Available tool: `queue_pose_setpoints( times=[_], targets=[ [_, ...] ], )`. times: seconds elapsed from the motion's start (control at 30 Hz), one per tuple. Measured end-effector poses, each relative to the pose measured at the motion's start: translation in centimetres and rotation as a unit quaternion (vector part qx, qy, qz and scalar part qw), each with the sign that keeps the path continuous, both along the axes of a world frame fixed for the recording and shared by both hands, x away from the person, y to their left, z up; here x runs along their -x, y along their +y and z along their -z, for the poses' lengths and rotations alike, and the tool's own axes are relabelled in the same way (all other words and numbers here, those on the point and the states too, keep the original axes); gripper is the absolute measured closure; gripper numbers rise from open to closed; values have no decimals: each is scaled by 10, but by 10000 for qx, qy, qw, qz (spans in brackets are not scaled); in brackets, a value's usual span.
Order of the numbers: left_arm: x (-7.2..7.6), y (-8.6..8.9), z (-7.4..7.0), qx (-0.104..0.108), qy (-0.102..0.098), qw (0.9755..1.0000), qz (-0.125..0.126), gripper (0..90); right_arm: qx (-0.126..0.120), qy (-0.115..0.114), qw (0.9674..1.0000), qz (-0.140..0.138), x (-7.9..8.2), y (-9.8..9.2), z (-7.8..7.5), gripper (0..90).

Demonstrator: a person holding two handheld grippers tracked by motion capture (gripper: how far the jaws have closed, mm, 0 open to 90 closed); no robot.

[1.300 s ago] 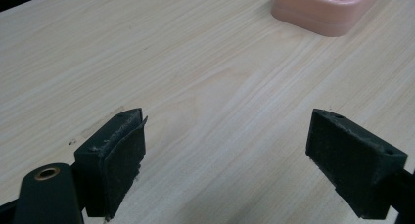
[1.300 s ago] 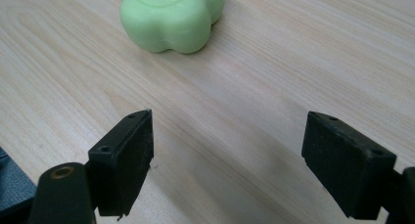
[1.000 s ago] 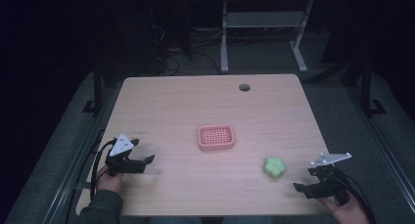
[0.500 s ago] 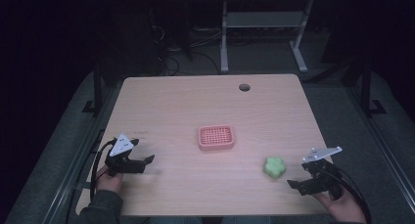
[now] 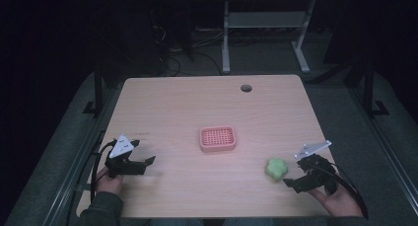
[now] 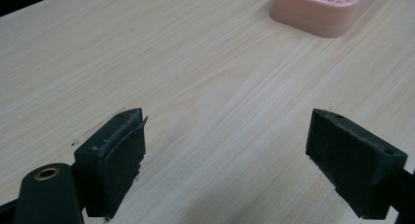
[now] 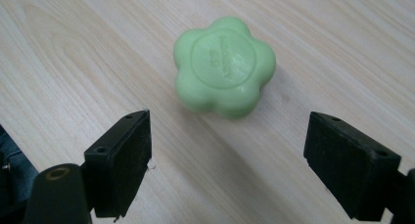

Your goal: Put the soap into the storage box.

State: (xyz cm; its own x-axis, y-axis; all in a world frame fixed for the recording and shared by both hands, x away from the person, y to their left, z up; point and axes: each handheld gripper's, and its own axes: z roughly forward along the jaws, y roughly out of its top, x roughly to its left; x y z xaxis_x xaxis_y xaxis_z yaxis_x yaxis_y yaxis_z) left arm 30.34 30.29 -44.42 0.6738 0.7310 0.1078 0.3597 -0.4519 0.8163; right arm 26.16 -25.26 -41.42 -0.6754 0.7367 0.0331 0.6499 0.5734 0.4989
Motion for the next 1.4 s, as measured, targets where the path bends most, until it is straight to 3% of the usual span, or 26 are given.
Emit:
queue_pose_setpoints(
  times=[0.47, 0.63, 0.77, 0.83, 0.93, 1.4],
  targets=[
    [1, 1, 0, 24, 27, 10000, -14, 144, 165, 169, 9994, -252, -18, 18, -4, 159],
    [0, 3, -2, -92, 9, 10000, 36, 144, 260, 218, 9989, -337, -25, 23, -5, 157],
    [1, 3, -2, -15, 12, 10000, 3, 144, 294, 254, 9986, -363, -27, 28, -5, 157],
    [1, 2, -1, 71, 23, 10000, -35, 144, 325, 272, 9982, -422, -31, 31, -3, 156],
    [1, 2, -2, -5, 11, 10000, 11, 144, 362, 324, 9979, -434, -34, 36, -1, 156],
    [1, 3, -2, 18, 7, 10000, 7, 144, 554, 521, 9959, -485, -48, 44, 15, 156]
  ],
)
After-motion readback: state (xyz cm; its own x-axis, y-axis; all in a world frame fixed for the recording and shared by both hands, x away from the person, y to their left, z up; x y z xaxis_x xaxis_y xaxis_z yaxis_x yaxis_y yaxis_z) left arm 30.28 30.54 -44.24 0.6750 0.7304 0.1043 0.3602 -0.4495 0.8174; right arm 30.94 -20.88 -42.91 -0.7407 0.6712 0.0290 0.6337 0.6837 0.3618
